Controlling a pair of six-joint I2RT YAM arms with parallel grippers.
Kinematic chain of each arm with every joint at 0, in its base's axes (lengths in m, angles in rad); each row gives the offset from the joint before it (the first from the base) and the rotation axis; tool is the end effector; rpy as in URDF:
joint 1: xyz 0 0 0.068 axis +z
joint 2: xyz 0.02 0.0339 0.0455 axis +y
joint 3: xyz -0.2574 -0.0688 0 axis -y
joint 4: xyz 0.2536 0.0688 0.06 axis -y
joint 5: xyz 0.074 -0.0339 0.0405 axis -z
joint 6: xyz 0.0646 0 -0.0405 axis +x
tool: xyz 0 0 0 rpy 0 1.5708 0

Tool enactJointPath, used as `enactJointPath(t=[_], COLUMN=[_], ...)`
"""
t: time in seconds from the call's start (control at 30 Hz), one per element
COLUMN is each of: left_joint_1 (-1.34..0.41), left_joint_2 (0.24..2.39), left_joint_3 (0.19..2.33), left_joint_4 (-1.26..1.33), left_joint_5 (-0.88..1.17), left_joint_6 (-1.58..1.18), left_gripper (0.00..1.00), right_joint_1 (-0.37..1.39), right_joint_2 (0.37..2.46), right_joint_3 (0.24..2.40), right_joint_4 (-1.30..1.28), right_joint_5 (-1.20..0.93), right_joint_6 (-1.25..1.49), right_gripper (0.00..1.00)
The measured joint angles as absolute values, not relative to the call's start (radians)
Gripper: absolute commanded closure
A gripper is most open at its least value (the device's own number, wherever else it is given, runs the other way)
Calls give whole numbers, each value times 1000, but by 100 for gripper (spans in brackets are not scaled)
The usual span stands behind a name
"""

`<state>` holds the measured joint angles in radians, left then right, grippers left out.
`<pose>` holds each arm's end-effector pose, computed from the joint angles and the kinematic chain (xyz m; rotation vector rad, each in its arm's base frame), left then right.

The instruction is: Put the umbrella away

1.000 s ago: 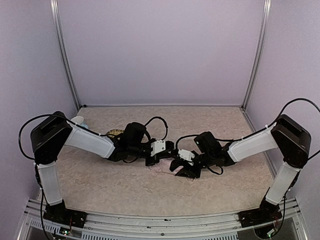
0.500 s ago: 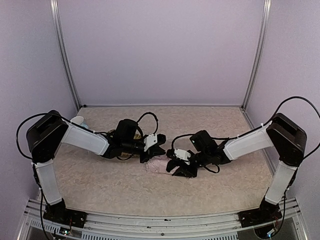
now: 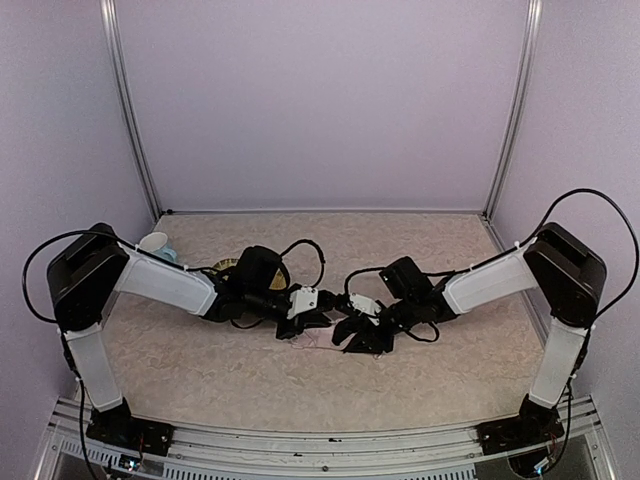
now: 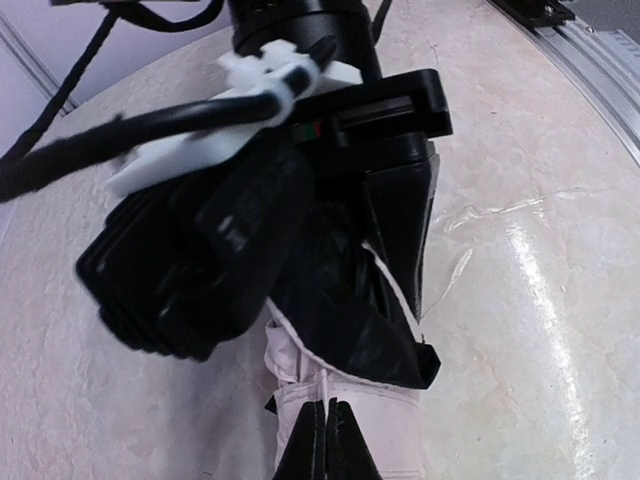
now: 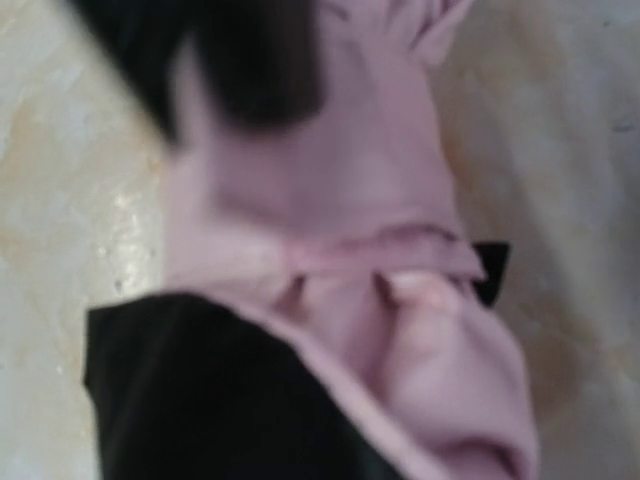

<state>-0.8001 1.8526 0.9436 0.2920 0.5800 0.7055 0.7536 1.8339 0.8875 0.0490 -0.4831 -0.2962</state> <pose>0.2527 -0.3110 0.1235 1.6933 1.3278 -0.6859 0.2462 0.2721 0.0888 -1.4283 2.0396 0.7921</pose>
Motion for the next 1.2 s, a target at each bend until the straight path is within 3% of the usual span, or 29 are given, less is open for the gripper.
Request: enactJointPath(t=[0.23,0.6,1.0,1.2], left_joint_1=[-847,-869,-864,-798], left_joint_2=[1886,1975,1945,1892], left_joint_3=[1035,1183,1131,1001], left_joint_4=[140,-35,-43,-183], left_joint_5=[527,525,540,554], left_joint_6=[802,867,859,821], left_gripper=[100,83,76,74], right_joint_1=[748,736,737,710], right_joint_2=[1836,1831,1827,1814], right_joint_3=[891,893,893,893], right_joint_4=[23,12,10,22], right_joint_5=[-493,-463,-446,-384], right_joint_6=[-283,-248,-243,-226], right_gripper=[100,100,100,100])
